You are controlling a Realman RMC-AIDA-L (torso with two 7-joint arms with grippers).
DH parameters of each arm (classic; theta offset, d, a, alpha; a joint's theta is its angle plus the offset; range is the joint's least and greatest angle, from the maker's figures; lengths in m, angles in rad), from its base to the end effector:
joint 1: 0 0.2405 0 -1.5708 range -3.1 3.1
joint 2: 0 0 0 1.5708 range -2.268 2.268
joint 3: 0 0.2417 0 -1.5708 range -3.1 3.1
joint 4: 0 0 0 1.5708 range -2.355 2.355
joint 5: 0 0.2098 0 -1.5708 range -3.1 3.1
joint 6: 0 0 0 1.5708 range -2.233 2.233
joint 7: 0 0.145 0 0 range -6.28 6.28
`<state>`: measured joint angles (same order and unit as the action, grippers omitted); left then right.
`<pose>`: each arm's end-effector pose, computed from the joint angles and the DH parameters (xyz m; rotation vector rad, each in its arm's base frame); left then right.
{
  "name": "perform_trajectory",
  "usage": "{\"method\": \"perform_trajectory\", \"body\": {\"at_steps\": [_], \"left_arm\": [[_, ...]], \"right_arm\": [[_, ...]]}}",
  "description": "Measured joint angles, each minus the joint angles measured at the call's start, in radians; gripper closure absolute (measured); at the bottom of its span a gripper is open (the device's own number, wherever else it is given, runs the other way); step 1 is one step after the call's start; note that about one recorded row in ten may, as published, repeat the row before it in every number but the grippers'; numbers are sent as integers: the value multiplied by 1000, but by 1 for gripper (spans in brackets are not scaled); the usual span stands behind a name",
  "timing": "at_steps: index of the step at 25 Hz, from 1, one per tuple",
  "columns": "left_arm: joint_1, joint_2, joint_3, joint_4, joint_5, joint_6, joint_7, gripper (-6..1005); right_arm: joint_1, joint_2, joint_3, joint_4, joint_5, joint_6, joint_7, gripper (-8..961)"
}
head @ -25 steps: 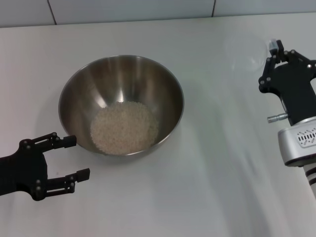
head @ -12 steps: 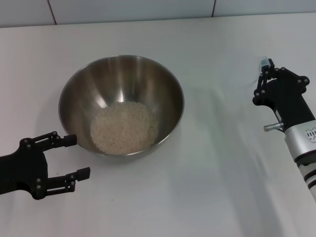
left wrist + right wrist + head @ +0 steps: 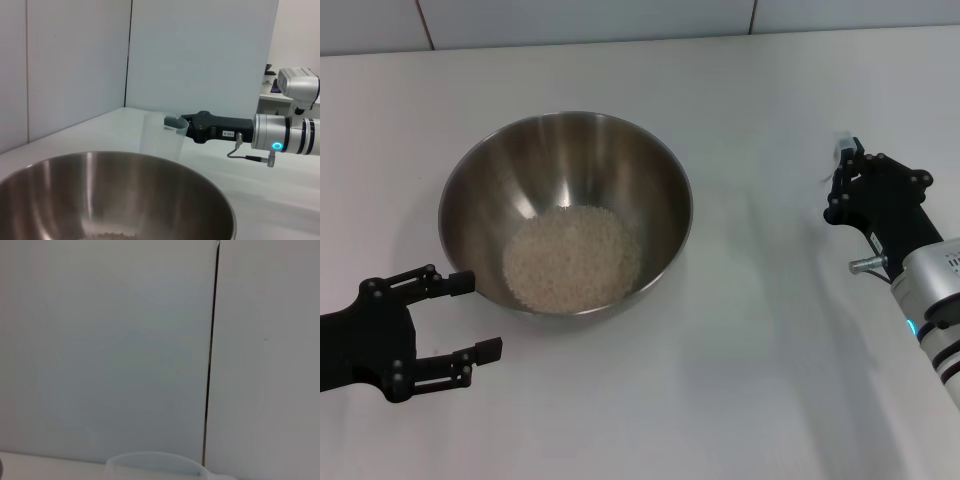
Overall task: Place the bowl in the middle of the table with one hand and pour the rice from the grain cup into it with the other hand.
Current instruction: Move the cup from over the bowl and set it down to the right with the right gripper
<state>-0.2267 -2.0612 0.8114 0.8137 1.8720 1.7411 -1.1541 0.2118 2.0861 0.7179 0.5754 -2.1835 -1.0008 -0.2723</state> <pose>-0.2932 0.2426 0.0290 -2.7519 -0.3929 -0.7048 0.2865 0.2836 -0.0630 -1.6808 0.5332 0.5702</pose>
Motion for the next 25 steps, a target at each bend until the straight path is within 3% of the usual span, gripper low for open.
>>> {"method": "perform_trajectory", "body": {"at_steps": [25], "left_arm": [[4, -1, 0, 2, 1, 2, -1, 188]], "right_arm": [[61, -2, -34, -45, -12, 89, 45, 940]]}}
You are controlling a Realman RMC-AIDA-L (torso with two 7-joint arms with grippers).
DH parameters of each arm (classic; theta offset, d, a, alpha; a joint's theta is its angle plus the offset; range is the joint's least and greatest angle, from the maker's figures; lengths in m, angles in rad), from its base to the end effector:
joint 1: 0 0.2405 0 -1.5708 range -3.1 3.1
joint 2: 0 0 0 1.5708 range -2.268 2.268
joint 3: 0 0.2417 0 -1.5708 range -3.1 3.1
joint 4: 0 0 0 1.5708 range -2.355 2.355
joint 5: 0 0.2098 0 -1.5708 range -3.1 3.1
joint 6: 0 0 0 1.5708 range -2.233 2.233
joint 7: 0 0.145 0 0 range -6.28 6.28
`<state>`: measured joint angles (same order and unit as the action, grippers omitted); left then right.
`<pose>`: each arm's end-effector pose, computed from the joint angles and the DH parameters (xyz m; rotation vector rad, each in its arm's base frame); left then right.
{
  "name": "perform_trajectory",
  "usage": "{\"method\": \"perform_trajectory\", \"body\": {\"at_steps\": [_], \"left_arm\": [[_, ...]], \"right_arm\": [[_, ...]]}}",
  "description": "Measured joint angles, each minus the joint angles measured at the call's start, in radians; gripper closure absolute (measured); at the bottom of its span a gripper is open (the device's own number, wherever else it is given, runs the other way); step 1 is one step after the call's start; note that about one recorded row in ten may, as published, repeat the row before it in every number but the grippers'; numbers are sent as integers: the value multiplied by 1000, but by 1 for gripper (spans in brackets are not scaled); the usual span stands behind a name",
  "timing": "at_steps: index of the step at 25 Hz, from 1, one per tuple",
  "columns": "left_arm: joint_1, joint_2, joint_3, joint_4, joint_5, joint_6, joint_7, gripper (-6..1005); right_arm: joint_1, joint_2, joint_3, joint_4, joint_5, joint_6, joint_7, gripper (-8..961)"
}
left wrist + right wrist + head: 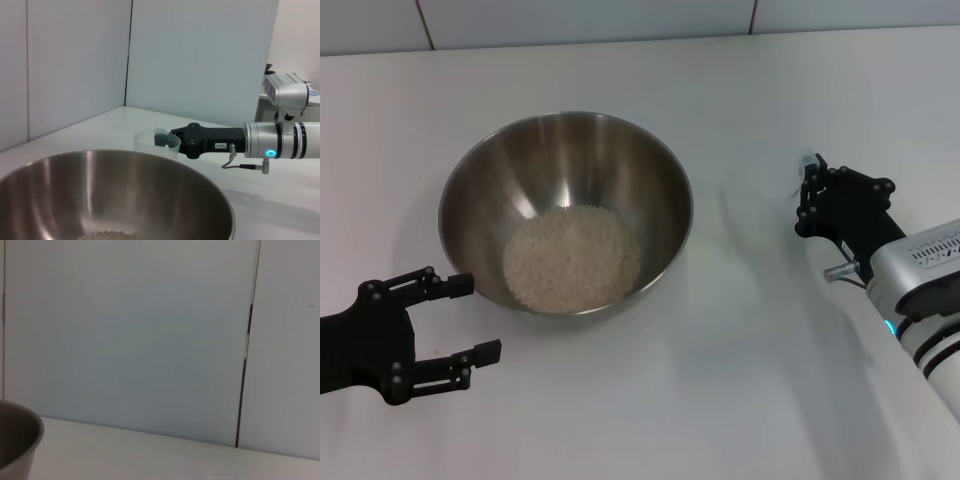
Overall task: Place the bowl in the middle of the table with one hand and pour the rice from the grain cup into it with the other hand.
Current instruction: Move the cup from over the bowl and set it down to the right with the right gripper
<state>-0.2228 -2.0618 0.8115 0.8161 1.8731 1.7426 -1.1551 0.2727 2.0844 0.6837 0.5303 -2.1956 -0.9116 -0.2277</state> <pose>-0.2938 0.2414 0.0291 -2.7521 -0.3968 -0.7035 0.2866 0.2920 -0.0780 -1.7936 0.5560 0.5269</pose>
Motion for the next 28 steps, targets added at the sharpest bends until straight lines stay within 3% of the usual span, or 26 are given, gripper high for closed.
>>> {"method": "perform_trajectory", "body": {"at_steps": [21, 28], "left_arm": [[0, 0, 0, 0, 1, 0, 1, 188], [0, 1, 0, 0, 1, 2, 2, 188]], "right_arm": [[31, 3, -28, -46, 0, 13, 57, 940], [46, -2, -70, -75, 0, 2, 118, 882]]}}
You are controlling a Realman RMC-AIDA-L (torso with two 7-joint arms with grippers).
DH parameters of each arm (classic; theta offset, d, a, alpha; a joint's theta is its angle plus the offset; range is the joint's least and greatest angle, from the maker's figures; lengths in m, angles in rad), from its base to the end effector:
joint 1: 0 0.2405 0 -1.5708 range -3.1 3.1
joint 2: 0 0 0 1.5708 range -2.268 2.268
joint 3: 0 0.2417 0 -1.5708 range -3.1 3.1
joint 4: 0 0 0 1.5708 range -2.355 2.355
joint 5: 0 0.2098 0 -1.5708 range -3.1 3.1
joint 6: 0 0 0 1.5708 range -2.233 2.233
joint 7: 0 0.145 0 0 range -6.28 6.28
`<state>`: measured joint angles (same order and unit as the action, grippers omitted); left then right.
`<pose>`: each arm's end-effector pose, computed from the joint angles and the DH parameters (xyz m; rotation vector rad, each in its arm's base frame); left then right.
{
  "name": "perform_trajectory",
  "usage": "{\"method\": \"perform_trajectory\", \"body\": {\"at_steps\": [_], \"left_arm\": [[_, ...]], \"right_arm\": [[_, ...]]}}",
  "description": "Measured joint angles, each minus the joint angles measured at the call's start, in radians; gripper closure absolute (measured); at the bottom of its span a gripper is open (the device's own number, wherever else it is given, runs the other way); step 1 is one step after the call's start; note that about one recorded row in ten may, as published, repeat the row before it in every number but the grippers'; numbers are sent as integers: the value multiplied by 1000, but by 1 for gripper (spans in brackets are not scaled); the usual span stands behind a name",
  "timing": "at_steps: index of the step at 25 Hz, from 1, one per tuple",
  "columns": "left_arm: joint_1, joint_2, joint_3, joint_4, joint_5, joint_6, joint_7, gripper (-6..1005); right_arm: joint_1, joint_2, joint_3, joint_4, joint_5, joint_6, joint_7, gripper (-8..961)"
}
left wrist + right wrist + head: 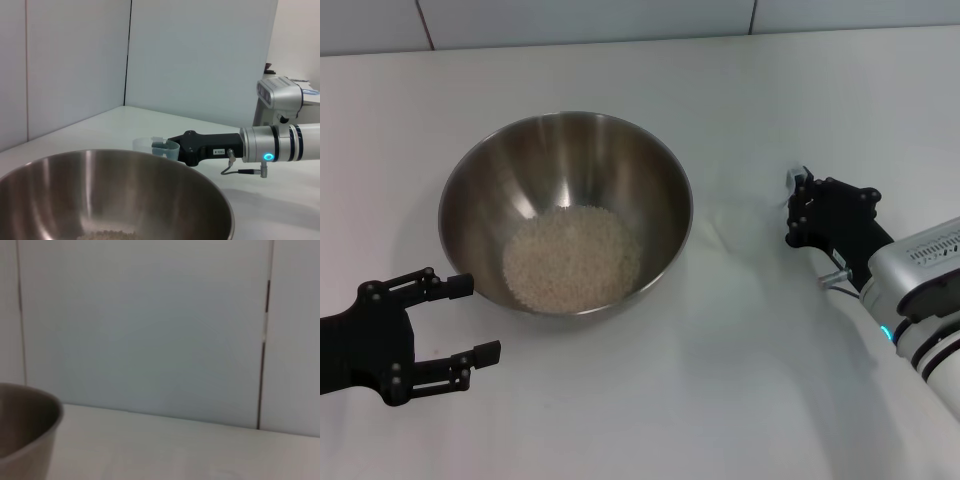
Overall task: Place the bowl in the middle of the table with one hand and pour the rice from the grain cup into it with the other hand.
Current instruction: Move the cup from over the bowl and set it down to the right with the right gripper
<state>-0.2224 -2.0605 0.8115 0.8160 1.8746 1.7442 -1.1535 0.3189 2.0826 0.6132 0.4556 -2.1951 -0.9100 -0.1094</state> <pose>-0.2942 0.2410 0.0294 -2.7543 -0.3948 -0.7012 0.2915 0.2923 -0.0848 -1.8588 0.5983 0.5424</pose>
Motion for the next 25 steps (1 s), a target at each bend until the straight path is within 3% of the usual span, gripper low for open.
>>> {"method": "perform_trajectory", "body": {"at_steps": [6, 12, 25], "left_arm": [[-1, 0, 0, 0, 0, 2, 0, 188], [-1, 0, 0, 0, 0, 2, 0, 188], [-5, 0, 0, 1, 0, 1, -1, 188]], "right_arm": [[-10, 0, -36, -6, -4, -50, -6, 833], [-36, 0, -51, -7, -11, -98, -7, 622], [-114, 2, -58, -8, -12, -183, -9, 436]]}}
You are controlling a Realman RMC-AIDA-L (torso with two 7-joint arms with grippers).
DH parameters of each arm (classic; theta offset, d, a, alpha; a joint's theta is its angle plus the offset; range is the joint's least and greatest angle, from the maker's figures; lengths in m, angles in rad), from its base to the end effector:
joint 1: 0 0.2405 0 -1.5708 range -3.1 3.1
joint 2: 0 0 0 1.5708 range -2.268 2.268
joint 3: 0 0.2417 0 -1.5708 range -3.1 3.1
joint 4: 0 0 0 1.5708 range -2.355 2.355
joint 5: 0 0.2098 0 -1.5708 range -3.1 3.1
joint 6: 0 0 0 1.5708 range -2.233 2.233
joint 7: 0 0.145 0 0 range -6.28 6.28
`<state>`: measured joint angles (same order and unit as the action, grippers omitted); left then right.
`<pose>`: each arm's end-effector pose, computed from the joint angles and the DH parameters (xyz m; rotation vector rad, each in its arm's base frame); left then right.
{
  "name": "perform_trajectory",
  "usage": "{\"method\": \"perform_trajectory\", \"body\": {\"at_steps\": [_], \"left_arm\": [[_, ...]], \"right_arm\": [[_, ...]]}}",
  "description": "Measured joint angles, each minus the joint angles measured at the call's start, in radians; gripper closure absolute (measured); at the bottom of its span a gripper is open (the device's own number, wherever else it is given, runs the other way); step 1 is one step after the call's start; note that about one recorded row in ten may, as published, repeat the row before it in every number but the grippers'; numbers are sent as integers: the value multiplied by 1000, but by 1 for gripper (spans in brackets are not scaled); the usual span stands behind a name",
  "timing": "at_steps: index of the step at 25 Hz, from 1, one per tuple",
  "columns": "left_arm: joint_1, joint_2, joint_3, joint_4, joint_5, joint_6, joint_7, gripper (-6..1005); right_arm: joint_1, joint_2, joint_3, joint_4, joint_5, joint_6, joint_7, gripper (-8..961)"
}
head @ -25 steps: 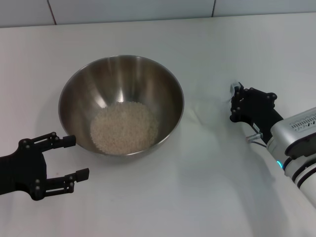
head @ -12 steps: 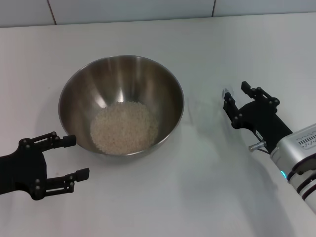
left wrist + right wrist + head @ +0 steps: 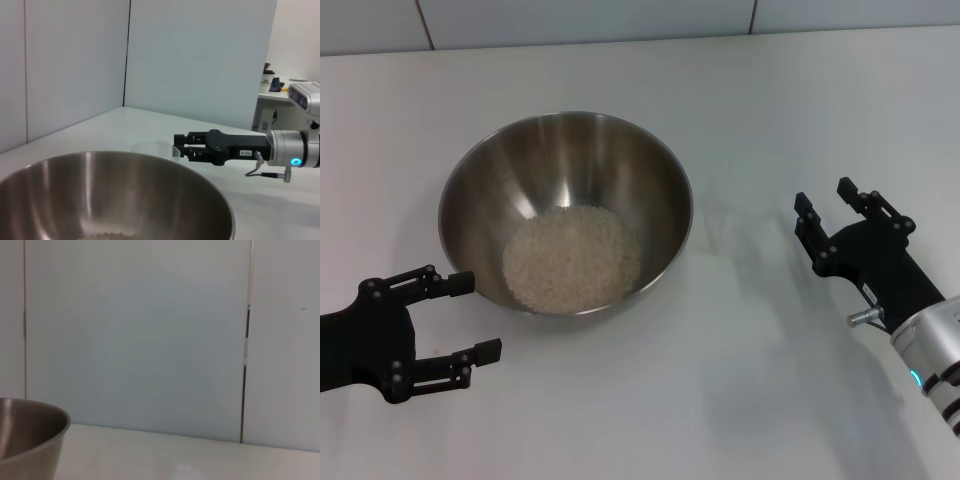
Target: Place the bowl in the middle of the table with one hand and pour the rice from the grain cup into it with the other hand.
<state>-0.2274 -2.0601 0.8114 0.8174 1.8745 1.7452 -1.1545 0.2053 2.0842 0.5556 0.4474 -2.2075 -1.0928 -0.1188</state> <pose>-0.2929 0.2426 0.0297 -2.7566 -0.3873 -0.7022 0.3014 0.2542 -0.0764 -1.7986 0.5477 0.6024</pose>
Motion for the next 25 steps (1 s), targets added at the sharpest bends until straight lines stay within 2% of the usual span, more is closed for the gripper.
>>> {"method": "perform_trajectory", "body": {"at_steps": [6, 13, 18, 20, 23, 24, 25], "left_arm": [[0, -1, 0, 0, 0, -2, -1, 188], [0, -2, 0, 0, 0, -3, -1, 188], [0, -1, 0, 0, 0, -1, -1, 188], [0, -1, 0, 0, 0, 0, -1, 188], [0, 0, 0, 0, 0, 1, -1, 188], [0, 0, 0, 0, 0, 1, -1, 188], [0, 0, 0, 0, 0, 1, -1, 188]], "right_arm": [[-38, 1, -65, 1, 0, -78, -1, 436], [-97, 1, -153, 10, 0, -241, -75, 436], [-110, -11, -193, 27, -4, -313, -94, 436], [-105, -27, -210, 29, -28, -311, -90, 436], [-100, -71, -234, 47, -95, -315, -49, 436], [-100, -111, -237, 83, -122, -322, 7, 436], [-100, -111, -237, 83, -122, -322, 7, 436]]}}
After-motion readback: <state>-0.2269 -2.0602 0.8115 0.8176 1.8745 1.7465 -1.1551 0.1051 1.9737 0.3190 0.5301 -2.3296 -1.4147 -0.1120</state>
